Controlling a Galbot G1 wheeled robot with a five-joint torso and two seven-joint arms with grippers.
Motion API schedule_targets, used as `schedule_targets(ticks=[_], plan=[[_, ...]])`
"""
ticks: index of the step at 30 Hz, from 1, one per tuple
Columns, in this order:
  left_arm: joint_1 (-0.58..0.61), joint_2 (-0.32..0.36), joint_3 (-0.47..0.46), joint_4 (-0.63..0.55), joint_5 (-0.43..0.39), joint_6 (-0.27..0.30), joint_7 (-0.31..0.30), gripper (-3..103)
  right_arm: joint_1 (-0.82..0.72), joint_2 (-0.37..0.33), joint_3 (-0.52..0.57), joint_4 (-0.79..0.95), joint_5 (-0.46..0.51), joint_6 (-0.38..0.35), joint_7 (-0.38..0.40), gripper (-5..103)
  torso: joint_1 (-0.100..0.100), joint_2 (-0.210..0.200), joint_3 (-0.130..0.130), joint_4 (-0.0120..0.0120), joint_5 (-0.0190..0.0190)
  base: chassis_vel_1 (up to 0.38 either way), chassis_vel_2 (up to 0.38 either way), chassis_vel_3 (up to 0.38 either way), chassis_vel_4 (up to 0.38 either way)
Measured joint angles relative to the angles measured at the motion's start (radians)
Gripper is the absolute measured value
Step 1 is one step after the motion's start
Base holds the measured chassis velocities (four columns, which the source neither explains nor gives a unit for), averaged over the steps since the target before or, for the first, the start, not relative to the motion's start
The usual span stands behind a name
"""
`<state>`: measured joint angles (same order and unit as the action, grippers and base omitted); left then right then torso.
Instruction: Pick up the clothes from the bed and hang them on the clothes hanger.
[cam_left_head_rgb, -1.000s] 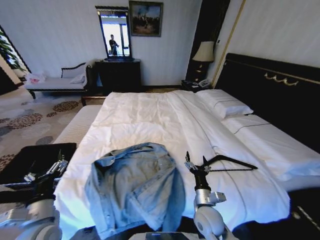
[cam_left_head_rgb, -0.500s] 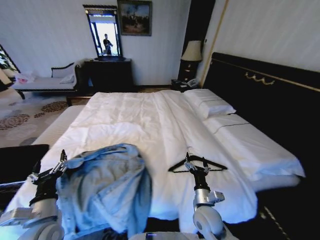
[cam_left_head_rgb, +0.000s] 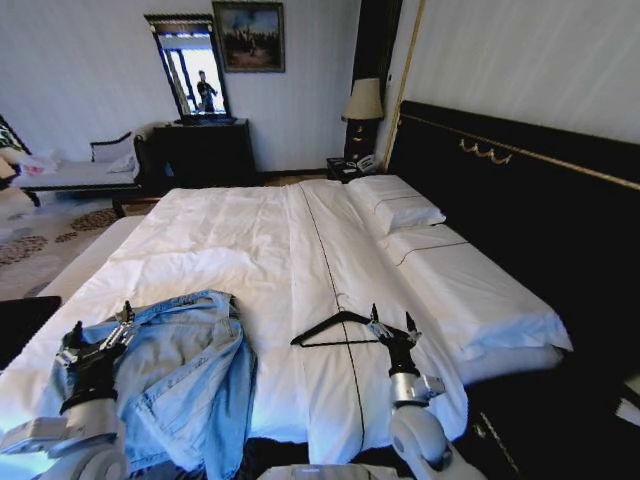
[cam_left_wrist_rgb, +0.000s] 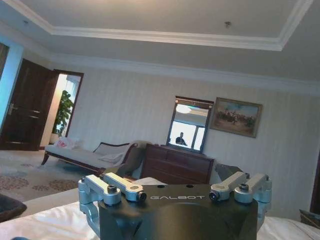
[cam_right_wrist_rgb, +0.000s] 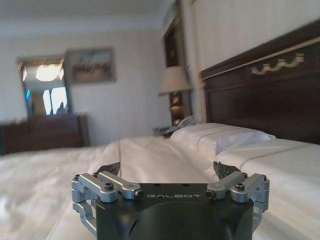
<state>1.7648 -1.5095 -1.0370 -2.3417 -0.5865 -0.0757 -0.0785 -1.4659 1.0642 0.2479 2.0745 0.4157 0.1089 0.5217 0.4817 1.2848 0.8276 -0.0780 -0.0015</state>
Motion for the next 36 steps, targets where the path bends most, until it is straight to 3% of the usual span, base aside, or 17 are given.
schedule_targets(ticks=[4,5,6,8,9,11,12,13,14,15,16,17,19,20,23,29,36], plan=[[0.002,-0.002,-0.004,-0.035,-0.002,0.0,0.0,100,0.102,-0.178,-0.033,0.039,0.114,-0.175,0.035,100,0.0,0.0,0.0,0.0006,0.0015,0.058,0.055,-0.025,-0.032],[0.002,-0.002,-0.004,-0.035,-0.002,0.0,0.0,100,0.102,-0.178,-0.033,0.039,0.114,-0.175,0.035,100,0.0,0.0,0.0,0.0006,0.0015,0.0,0.0,0.0,0.0],[0.001,-0.003,-0.006,-0.043,-0.007,-0.001,0.0,100,0.138,-0.25,-0.038,0.039,0.145,-0.206,0.028,100,0.0,0.0,0.0,0.0001,0.0018,0.0,0.0,0.0,0.0],[0.001,-0.004,-0.009,-0.05,-0.012,-0.006,0.0,100,0.193,-0.384,-0.037,0.021,0.182,-0.23,-0.016,100,0.0,0.0,0.0,0.0002,0.0021,0.0,0.0,0.0,0.0],[0.001,-0.007,-0.009,-0.051,-0.013,-0.012,0.0,100,0.231,-0.478,-0.031,-0.003,0.207,-0.236,-0.089,100,0.0,0.0,0.0,-0.0002,0.0026,0.0,0.0,0.0,0.0],[0.0,-0.008,-0.009,-0.051,-0.013,-0.015,0.0,100,0.245,-0.514,-0.028,-0.013,0.214,-0.238,-0.127,100,0.0,0.0,0.0,-0.0001,0.0025,0.0,0.0,0.0,0.0],[-0.002,-0.012,-0.006,-0.051,-0.014,-0.021,0.0,100,0.29,-0.597,-0.027,-0.045,0.228,-0.243,-0.239,100,0.0,0.0,0.0,-0.0002,0.0021,0.0,0.0,0.0,0.0],[-0.015,-0.021,0.005,-0.051,-0.017,-0.032,0.0,100,0.4,-0.727,-0.057,-0.117,0.247,-0.274,-0.506,100,0.0,0.0,0.0,0.0,0.0018,0.0,0.0,0.0,0.0],[-0.021,-0.023,0.009,-0.051,-0.017,-0.034,0.0,100,0.432,-0.75,-0.068,-0.134,0.25,-0.297,-0.588,100,0.0,0.0,0.0,0.0001,0.0015,0.0,0.0,0.0,0.0],[-0.027,-0.025,0.013,-0.052,-0.017,-0.035,-0.001,100,0.462,-0.764,-0.08,-0.151,0.25,-0.326,-0.67,100,0.0,0.0,0.0,0.0001,0.0011,0.0,0.0,0.0,0.0],[-0.027,-0.025,0.013,-0.052,-0.017,-0.035,-0.001,100,0.462,-0.764,-0.08,-0.151,0.25,-0.326,-0.67,100,0.0,0.0,0.0,0.0001,0.0011,0.0,0.0,0.0,0.0],[-0.034,-0.026,0.019,-0.057,-0.018,-0.037,-0.002,100,0.502,-0.772,-0.095,-0.177,0.247,-0.371,-0.782,100,0.0,0.0,0.0,0.0002,0.0011,0.0,0.0,0.0,0.0],[-0.039,-0.029,0.031,-0.064,-0.019,-0.039,-0.003,100,0.537,-0.767,-0.112,-0.209,0.211,-0.41,-0.892,100,0.0,0.0,0.0,0.0002,0.0014,0.0,0.0,0.0,0.0],[-0.039,-0.029,0.031,-0.064,-0.019,-0.039,-0.003,100,0.537,-0.767,-0.112,-0.209,0.211,-0.41,-0.892,100,0.0,0.0,0.0,0.0002,0.0014,0.0,0.0,0.0,0.0],[-0.04,-0.034,0.047,-0.072,-0.018,-0.043,-0.003,100,0.56,-0.742,-0.129,-0.251,0.135,-0.436,-0.991,100,0.0,0.0,0.0,0.0,0.002,0.0,0.0,0.0,0.0],[-0.039,-0.044,0.069,-0.078,0.005,-0.047,-0.004,100,0.56,-0.676,-0.132,-0.3,0.045,-0.426,-1.09,100,0.0,0.0,0.0,0.0001,0.0016,0.0,0.0,0.0,0.0],[-0.028,-0.055,0.097,-0.096,0.026,-0.049,-0.005,100,0.636,-0.608,-0.231,-0.364,0.042,-0.421,-1.123,100,0.0,0.0,0.0,-0.0001,0.0014,0.0,0.0,0.0,0.0]])
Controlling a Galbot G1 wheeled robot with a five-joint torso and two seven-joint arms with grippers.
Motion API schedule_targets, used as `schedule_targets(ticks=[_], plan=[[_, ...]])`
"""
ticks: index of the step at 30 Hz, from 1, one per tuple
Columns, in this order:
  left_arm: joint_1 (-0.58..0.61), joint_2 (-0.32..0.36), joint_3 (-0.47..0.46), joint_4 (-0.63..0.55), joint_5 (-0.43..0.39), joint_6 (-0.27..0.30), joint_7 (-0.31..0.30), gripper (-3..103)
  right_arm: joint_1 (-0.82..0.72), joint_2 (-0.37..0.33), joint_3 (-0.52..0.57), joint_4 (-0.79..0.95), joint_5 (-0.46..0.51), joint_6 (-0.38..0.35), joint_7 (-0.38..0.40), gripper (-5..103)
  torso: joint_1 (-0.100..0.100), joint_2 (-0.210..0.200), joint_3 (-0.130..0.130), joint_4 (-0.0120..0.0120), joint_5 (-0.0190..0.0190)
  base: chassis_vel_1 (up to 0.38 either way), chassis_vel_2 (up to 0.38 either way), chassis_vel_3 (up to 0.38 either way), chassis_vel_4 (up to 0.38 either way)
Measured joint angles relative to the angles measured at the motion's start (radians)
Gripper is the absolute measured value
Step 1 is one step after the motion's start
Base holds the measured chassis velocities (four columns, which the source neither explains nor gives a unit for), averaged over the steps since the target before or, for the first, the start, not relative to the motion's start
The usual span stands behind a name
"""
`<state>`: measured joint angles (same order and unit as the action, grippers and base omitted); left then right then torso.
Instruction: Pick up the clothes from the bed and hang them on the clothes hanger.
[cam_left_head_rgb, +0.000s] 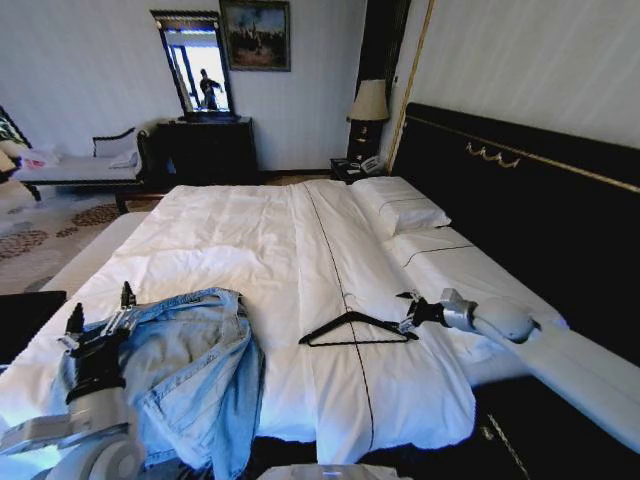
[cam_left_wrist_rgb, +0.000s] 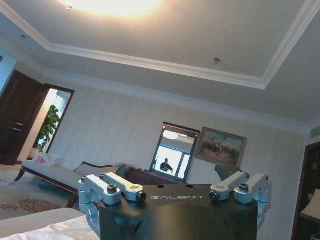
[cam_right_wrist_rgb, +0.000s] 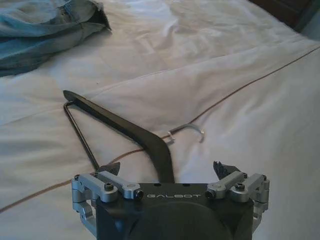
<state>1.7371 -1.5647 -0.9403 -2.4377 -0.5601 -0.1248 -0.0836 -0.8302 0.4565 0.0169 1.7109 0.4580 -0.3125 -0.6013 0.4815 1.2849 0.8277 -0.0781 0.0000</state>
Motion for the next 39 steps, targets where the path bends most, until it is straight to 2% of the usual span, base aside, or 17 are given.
schedule_targets(ticks=[4,5,9,16,20,27,30,31,33,34,36,37,39], plan=[[-0.003,-0.004,0.008,-0.008,0.004,0.001,-0.003,100,0.154,0.073,-0.166,-0.101,0.008,-0.017,-0.009,100,0.0,0.0,0.0,0.0005,0.0,0.0,0.0,0.0,0.0],[-0.003,-0.004,0.008,-0.008,0.004,0.001,-0.003,100,0.154,0.073,-0.166,-0.101,0.008,-0.017,-0.009,100,0.0,0.0,0.0,0.0005,0.0,0.0,0.0,0.0,0.0],[-0.006,-0.002,-0.003,-0.012,0.004,0.007,-0.008,100,0.228,0.144,-0.261,-0.191,0.002,-0.031,-0.009,100,0.0,0.0,0.0,0.0004,0.0,0.0,0.0,0.0,0.0],[-0.005,0.002,-0.023,-0.01,0.0,0.01,-0.01,100,0.266,0.19,-0.312,-0.258,-0.038,-0.054,-0.011,100,0.0,0.0,0.0,-0.0001,0.0,0.0,0.0,0.0,0.0],[0.001,-0.002,-0.022,-0.003,0.001,0.008,-0.01,100,0.273,0.208,-0.32,-0.283,-0.032,-0.084,0.019,100,0.0,0.0,0.0,0.0003,-0.0001,0.0,0.0,0.0,0.0],[-0.001,-0.006,-0.014,0.006,0.006,0.005,-0.011,100,0.265,0.214,-0.316,-0.289,0.044,-0.176,0.135,103,0.0,0.0,0.0,0.0001,0.0,0.0,0.0,0.0,0.0],[-0.003,-0.007,-0.009,0.008,0.008,0.004,-0.011,100,0.255,0.217,-0.309,-0.285,0.081,-0.22,0.199,90,0.0,0.0,0.0,0.0001,0.0,0.0,0.0,0.0,0.0],[-0.003,-0.007,-0.009,0.008,0.008,0.004,-0.011,100,0.255,0.217,-0.309,-0.285,0.081,-0.22,0.199,90,0.0,0.0,0.0,0.0001,0.0,0.0,0.0,0.0,0.0],[-0.008,-0.006,-0.007,0.01,0.008,0.004,-0.011,100,0.248,0.217,-0.305,-0.278,0.086,-0.232,0.209,79,0.0,0.0,0.0,0.0002,0.0001,0.0,0.0,0.0,0.0],[-0.011,-0.004,-0.007,0.012,0.008,0.004,-0.012,100,0.244,0.215,-0.305,-0.272,0.087,-0.235,0.209,79,0.0,0.0,0.0,0.0002,0.0001,0.0,0.0,0.0,0.0],[-0.018,-0.002,-0.006,0.016,0.008,0.004,-0.014,100,0.239,0.209,-0.303,-0.26,0.087,-0.237,0.209,68,0.0,0.0,0.0,0.0001,0.0001,0.0,0.0,0.0,0.0],[-0.018,-0.002,-0.006,0.016,0.008,0.004,-0.014,100,0.239,0.209,-0.303,-0.26,0.087,-0.237,0.209,68,0.0,0.0,0.0,0.0001,0.0001,0.0,0.0,0.0,0.0],[-0.022,0.001,-0.005,0.021,0.008,0.004,-0.016,100,0.232,0.202,-0.297,-0.247,0.086,-0.237,0.208,57,0.0,0.0,0.0,0.0001,0.0001,0.0,0.0,0.0,0.0]])
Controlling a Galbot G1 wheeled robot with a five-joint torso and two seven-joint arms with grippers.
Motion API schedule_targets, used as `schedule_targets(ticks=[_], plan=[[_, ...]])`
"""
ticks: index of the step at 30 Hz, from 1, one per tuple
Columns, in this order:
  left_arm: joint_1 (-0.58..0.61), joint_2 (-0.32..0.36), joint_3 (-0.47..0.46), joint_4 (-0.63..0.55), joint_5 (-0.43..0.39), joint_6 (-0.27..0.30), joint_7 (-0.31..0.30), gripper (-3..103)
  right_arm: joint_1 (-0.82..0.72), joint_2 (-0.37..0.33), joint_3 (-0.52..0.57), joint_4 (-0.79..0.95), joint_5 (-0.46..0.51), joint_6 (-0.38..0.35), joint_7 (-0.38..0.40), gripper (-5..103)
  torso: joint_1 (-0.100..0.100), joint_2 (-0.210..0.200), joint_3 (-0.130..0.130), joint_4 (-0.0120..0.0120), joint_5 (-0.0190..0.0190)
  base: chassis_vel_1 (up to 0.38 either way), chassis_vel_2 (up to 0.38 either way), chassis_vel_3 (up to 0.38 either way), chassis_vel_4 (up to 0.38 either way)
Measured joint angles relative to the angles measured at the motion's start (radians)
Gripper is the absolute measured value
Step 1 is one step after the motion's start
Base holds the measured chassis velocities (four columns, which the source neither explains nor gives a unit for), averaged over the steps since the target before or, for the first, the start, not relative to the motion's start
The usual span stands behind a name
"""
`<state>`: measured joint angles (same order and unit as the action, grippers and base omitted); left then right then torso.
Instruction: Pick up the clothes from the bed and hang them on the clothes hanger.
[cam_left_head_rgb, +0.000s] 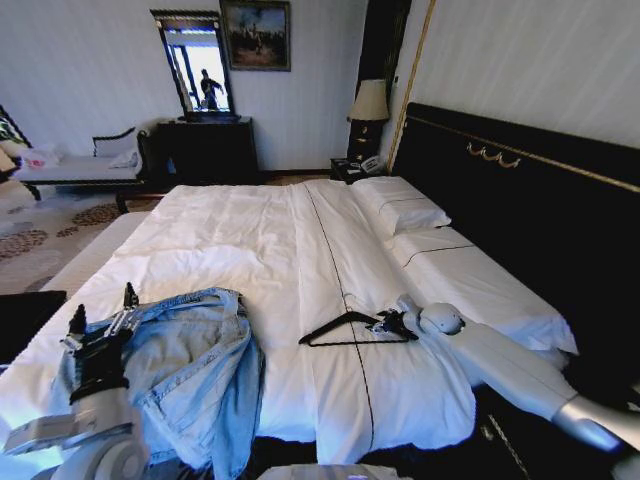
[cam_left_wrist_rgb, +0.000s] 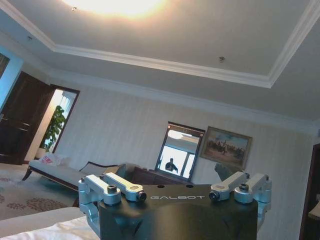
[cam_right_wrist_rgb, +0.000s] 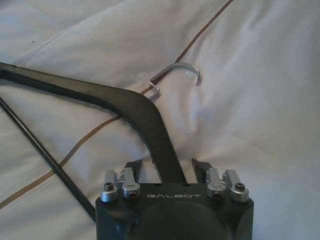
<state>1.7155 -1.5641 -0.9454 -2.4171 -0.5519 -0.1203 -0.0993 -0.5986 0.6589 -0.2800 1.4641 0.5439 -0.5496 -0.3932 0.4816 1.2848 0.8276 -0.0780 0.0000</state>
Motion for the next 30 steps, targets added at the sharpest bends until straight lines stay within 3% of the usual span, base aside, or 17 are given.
schedule_targets(ticks=[1,4,6,10,13,23,27,30], plan=[[0.0,0.0,0.0,0.0,0.0,0.0,0.0,100,0.0,0.0,0.0,0.0,0.0,0.0,0.0,57,0.0,0.0,0.0,0.0,0.0,0.0,0.0,0.0,0.0],[-0.005,0.006,0.0,0.005,-0.001,0.0,-0.002,100,-0.018,-0.011,0.018,0.018,-0.008,0.006,-0.001,41,0.0,0.0,0.0,0.0,0.0,0.0,0.0,0.0,0.0],[-0.006,0.008,0.0,0.006,-0.001,0.001,-0.003,100,-0.024,-0.014,0.024,0.024,-0.012,0.01,-0.001,41,0.0,0.0,0.0,0.0,0.0,0.0,0.0,0.0,0.0],[-0.008,0.014,0.0,0.007,-0.002,0.002,-0.007,100,-0.044,-0.036,0.048,0.05,-0.04,0.026,-0.001,21,0.0,0.0,0.0,0.0,0.0,0.0,0.0,0.0,0.0],[-0.008,0.015,0.001,0.007,-0.002,0.002,-0.008,100,-0.053,-0.047,0.06,0.066,-0.052,0.04,-0.001,19,0.0,0.0,0.0,0.0,-0.0001,0.0,0.0,0.0,0.0],[-0.001,0.011,0.025,-0.007,0.012,0.005,-0.013,100,-0.176,-0.129,0.179,0.24,-0.111,0.196,0.005,19,0.0,0.0,0.0,0.0,-0.0001,0.0,0.0,0.0,0.0],[0.005,0.007,0.027,-0.015,0.019,0.005,-0.016,100,-0.243,-0.147,0.203,0.317,-0.122,0.351,0.107,19,0.0,0.0,0.0,-0.0001,0.0,0.0,0.0,0.0,0.0],[0.011,0.006,0.028,-0.015,0.023,0.005,-0.017,100,-0.261,-0.142,0.212,0.35,-0.121,0.4,0.136,19,0.0,0.0,0.0,0.0,0.0,0.0,0.0,0.0,0.0]])
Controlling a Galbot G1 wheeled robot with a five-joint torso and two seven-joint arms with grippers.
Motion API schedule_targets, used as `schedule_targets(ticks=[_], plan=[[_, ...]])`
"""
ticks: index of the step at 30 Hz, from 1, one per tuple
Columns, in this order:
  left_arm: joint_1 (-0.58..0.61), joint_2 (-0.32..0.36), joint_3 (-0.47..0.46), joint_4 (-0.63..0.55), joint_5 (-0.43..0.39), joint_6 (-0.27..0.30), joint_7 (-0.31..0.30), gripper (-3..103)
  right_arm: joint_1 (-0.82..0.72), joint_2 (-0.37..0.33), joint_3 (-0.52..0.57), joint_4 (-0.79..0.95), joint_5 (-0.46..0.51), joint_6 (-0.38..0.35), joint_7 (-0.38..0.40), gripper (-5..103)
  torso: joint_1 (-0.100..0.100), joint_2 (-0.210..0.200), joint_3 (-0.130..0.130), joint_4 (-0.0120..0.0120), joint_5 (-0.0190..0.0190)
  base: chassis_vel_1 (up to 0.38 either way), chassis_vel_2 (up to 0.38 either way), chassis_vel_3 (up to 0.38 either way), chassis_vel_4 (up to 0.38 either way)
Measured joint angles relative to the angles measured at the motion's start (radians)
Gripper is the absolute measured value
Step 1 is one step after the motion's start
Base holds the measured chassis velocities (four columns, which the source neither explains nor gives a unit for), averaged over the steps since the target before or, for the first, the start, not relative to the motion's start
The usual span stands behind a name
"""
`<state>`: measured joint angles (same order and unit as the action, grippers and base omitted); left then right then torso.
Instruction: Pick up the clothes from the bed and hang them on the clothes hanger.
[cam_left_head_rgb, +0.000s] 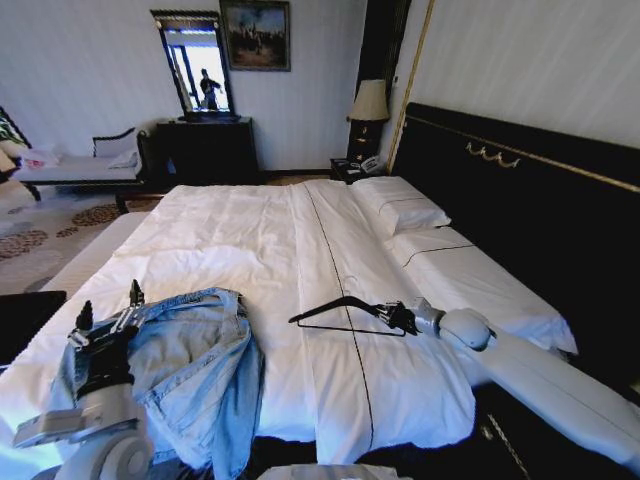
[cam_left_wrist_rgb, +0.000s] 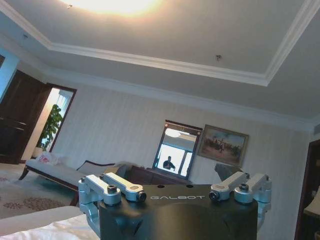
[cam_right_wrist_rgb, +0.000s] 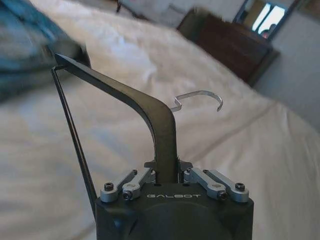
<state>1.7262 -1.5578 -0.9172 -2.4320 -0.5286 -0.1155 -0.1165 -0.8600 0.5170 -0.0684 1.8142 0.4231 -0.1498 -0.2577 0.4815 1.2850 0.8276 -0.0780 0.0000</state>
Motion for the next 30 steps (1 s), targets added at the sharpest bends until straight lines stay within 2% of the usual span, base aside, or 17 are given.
schedule_targets(ticks=[7,9,12,21,30], plan=[[0.013,-0.003,0.0,0.008,0.013,-0.002,-0.006,100,-0.023,0.031,0.009,0.045,0.011,0.03,0.05,19,0.0,0.0,0.0,0.0,-0.0001,0.0,0.0,0.0,0.0],[0.018,-0.006,0.0,0.008,0.016,-0.003,-0.007,100,-0.024,0.056,0.0,0.046,0.014,0.103,0.112,19,0.0,0.0,0.0,-0.0001,-0.0003,0.0,0.0,0.0,0.0],[0.018,-0.006,-0.001,0.009,0.021,-0.003,-0.008,100,-0.022,0.098,-0.006,0.049,0.001,0.191,0.154,19,0.0,0.0,0.0,0.0001,0.0,0.0,0.0,0.0,0.0],[0.014,-0.005,-0.004,0.019,0.029,-0.005,-0.011,100,-0.034,0.13,-0.015,0.073,-0.014,0.224,0.164,19,0.0,0.0,0.0,0.0,-0.0002,0.0,0.0,0.0,0.0],[-0.007,0.01,-0.023,0.027,0.018,-0.001,-0.015,100,-0.041,0.147,-0.031,0.051,-0.054,0.201,0.155,19,0.0,0.0,0.0,-0.0001,-0.0002,0.0,0.0,0.0,0.0]])
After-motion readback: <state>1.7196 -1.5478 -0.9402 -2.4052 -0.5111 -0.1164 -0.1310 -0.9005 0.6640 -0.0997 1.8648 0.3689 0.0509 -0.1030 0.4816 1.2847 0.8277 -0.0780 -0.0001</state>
